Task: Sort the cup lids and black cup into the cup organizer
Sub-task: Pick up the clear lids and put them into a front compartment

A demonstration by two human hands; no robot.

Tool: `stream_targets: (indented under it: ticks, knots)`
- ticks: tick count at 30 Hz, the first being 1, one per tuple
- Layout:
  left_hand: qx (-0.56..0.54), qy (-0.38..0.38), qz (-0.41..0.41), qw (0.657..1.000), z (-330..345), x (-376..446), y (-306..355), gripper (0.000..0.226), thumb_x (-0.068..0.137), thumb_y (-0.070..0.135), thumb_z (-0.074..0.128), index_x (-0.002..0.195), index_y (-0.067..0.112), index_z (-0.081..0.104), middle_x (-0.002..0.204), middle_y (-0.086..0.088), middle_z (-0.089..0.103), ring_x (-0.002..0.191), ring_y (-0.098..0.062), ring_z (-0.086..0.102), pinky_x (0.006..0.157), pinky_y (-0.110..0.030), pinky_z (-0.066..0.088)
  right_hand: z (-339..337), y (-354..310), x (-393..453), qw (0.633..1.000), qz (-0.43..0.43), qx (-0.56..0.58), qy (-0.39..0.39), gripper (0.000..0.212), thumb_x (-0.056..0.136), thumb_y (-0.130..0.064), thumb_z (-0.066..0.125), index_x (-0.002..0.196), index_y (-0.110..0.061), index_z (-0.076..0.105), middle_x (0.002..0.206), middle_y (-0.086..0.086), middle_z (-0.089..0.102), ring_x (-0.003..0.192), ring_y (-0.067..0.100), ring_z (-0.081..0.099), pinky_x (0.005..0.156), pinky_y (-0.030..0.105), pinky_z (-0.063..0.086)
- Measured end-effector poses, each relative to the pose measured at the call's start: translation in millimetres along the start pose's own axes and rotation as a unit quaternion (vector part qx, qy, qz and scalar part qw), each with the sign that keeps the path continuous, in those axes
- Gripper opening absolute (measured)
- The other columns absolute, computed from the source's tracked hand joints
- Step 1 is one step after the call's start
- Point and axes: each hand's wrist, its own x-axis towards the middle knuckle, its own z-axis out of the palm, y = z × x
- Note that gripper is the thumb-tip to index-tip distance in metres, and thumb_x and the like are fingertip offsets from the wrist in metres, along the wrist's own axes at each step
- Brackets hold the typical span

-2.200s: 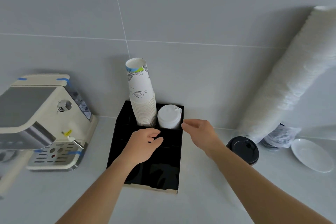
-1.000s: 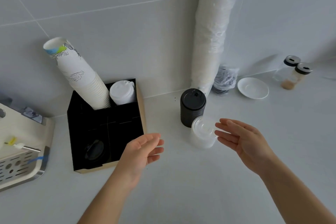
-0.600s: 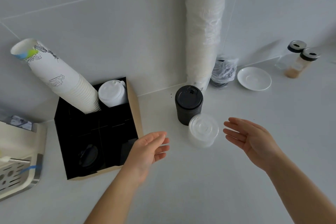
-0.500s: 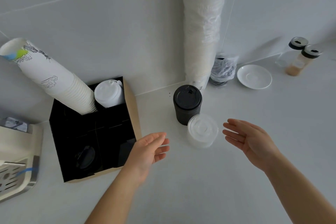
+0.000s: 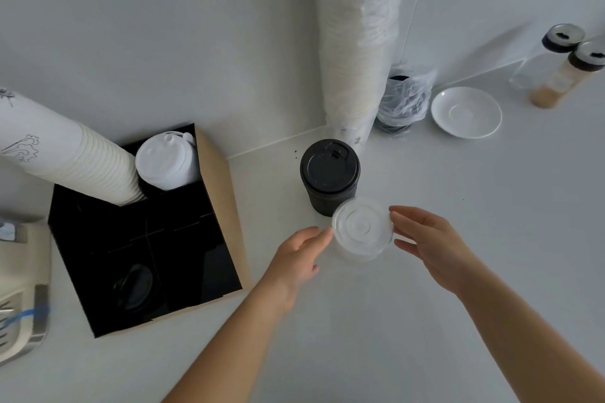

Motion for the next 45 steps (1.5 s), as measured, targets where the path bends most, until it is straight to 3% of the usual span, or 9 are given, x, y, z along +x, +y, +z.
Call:
stream_targets:
  ticks: [7, 9, 11, 13, 20, 25, 32, 41, 45]
  knots:
    - [0.013, -0.001, -0.031, 0.999, 10.9, 23.0, -2.1, 0.098, 0.052, 0.066, 0.075, 0.136, 0.02, 0.055, 0.13, 0.007, 0.063, 0.115, -0.013, 0.06, 0.107, -0.037, 0.044, 4.6, 2.7, 14.2, 0.999, 0.01, -0.02, -0.026, 0.045, 0.088, -0.03, 0.071, 0.129, -0.014, 0.064, 0.124, 0.0, 0.071, 0.119, 0.018, 0.063, 0.107, 0.045, 0.047]
    - [0.018, 0.003, -0.039, 0.999, 10.8, 26.9, -5.1, 0.095, 0.051, 0.067, 0.076, 0.131, 0.02, 0.059, 0.128, 0.009, 0.064, 0.112, -0.014, 0.061, 0.106, -0.037, 0.045, 4.4, 2.6, 17.7, 0.999, 0.017, -0.019, -0.027, 0.043, 0.088, -0.029, 0.071, 0.128, -0.014, 0.065, 0.123, 0.001, 0.071, 0.118, 0.019, 0.064, 0.107, 0.046, 0.047]
    - [0.028, -0.001, -0.038, 0.999, 9.7, 30.8, -8.0, 0.075, 0.053, 0.067, 0.076, 0.108, 0.017, 0.064, 0.118, 0.012, 0.062, 0.099, -0.012, 0.059, 0.102, -0.031, 0.044, 3.0, 3.9, 20.3, 0.999, 0.028, -0.015, -0.034, 0.043, 0.088, -0.028, 0.072, 0.127, -0.014, 0.065, 0.121, 0.002, 0.072, 0.117, 0.02, 0.065, 0.108, 0.047, 0.046]
    - [0.041, -0.01, -0.028, 0.999, 9.9, 32.9, -11.1, 0.06, 0.056, 0.065, 0.074, 0.093, 0.024, 0.051, 0.102, 0.009, 0.05, 0.088, -0.013, 0.047, 0.091, -0.03, 0.045, 1.7, 6.4, 21.2, 0.998, 0.036, -0.019, -0.04, 0.043, 0.086, -0.03, 0.073, 0.126, -0.015, 0.065, 0.118, 0.003, 0.074, 0.115, 0.02, 0.067, 0.107, 0.049, 0.046]
    - [0.02, -0.03, -0.041, 0.998, 6.3, 41.2, -14.9, 0.053, 0.059, 0.059, 0.076, 0.092, 0.024, 0.053, 0.097, 0.003, 0.05, 0.088, -0.012, 0.047, 0.097, -0.032, 0.047, 4.1, 7.9, 24.3, 0.998, 0.041, -0.038, -0.026, 0.037, 0.085, -0.031, 0.074, 0.12, -0.021, 0.068, 0.113, 0.003, 0.075, 0.112, 0.022, 0.068, 0.105, 0.049, 0.049]
    - [-0.031, -0.043, -0.056, 0.997, 11.5, 40.7, -12.3, 0.017, 0.085, 0.034, 0.071, 0.089, 0.019, 0.067, 0.104, 0.0, 0.061, 0.098, -0.013, 0.056, 0.097, -0.027, 0.048, 0.2, 5.9, 23.7, 0.996, 0.051, -0.054, -0.043, 0.037, 0.085, -0.034, 0.073, 0.12, -0.022, 0.068, 0.115, 0.001, 0.075, 0.113, 0.021, 0.067, 0.105, 0.049, 0.048]
    - [-0.137, -0.026, -0.099, 0.985, 14.3, 42.3, -9.9, 0.032, 0.082, 0.028, 0.075, 0.11, 0.013, 0.069, 0.118, -0.005, 0.07, 0.117, -0.02, 0.061, 0.106, -0.038, 0.045, 2.9, -3.6, 26.2, 0.995, 0.07, -0.047, -0.061, 0.024, 0.09, -0.028, 0.068, 0.111, -0.016, 0.071, 0.115, 0.007, 0.074, 0.112, 0.025, 0.068, 0.107, 0.049, 0.046]
    - [-0.131, -0.024, -0.082, 0.988, 11.9, 22.5, -14.6, 0.026, 0.084, 0.033, 0.072, 0.104, 0.017, 0.07, 0.116, -0.002, 0.069, 0.12, -0.02, 0.058, 0.113, -0.041, 0.037, 7.8, 1.0, 13.4, 0.995, 0.077, -0.026, -0.062, 0.025, 0.09, -0.028, 0.068, 0.109, -0.011, 0.071, 0.113, 0.008, 0.075, 0.113, 0.026, 0.067, 0.109, 0.047, 0.044]
    - [-0.148, -0.02, -0.077, 0.986, 4.1, 10.3, -21.0, 0.043, 0.081, 0.033, 0.075, 0.117, 0.011, 0.066, 0.119, -0.008, 0.067, 0.117, -0.025, 0.061, 0.107, -0.042, 0.044, 14.7, 0.7, 0.4, 0.995, 0.076, -0.032, -0.057, 0.025, 0.089, -0.03, 0.07, 0.106, -0.012, 0.073, 0.111, 0.006, 0.076, 0.113, 0.027, 0.067, 0.107, 0.046, 0.045]
